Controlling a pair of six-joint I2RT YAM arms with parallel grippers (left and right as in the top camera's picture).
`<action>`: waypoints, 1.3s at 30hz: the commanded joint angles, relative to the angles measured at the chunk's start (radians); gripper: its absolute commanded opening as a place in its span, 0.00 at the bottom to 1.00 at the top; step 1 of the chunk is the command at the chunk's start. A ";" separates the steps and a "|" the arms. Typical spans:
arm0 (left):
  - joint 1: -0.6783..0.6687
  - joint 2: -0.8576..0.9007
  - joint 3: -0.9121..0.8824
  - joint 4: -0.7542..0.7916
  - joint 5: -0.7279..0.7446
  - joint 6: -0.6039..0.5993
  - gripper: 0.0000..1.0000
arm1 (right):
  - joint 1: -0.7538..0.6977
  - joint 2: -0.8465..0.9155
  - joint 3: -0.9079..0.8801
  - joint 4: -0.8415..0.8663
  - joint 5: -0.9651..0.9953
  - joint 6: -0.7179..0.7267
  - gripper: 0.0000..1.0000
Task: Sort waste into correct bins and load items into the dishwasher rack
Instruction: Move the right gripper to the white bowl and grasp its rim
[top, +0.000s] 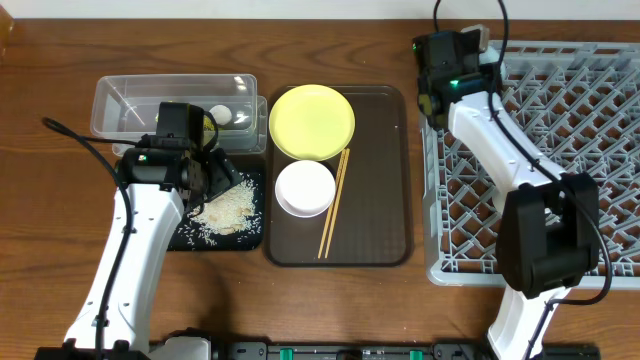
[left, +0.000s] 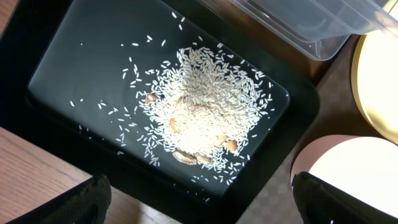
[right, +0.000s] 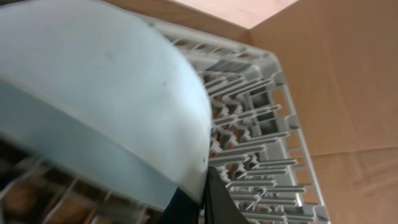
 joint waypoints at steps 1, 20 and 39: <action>0.005 -0.006 0.009 0.000 -0.016 -0.008 0.95 | 0.032 0.006 0.000 -0.051 -0.090 0.091 0.01; 0.005 -0.006 0.009 -0.006 -0.017 -0.004 0.98 | 0.042 -0.264 0.000 -0.161 -0.968 0.115 0.60; 0.005 -0.006 0.009 -0.007 -0.017 -0.004 0.98 | 0.309 -0.035 -0.021 -0.206 -1.188 0.159 0.49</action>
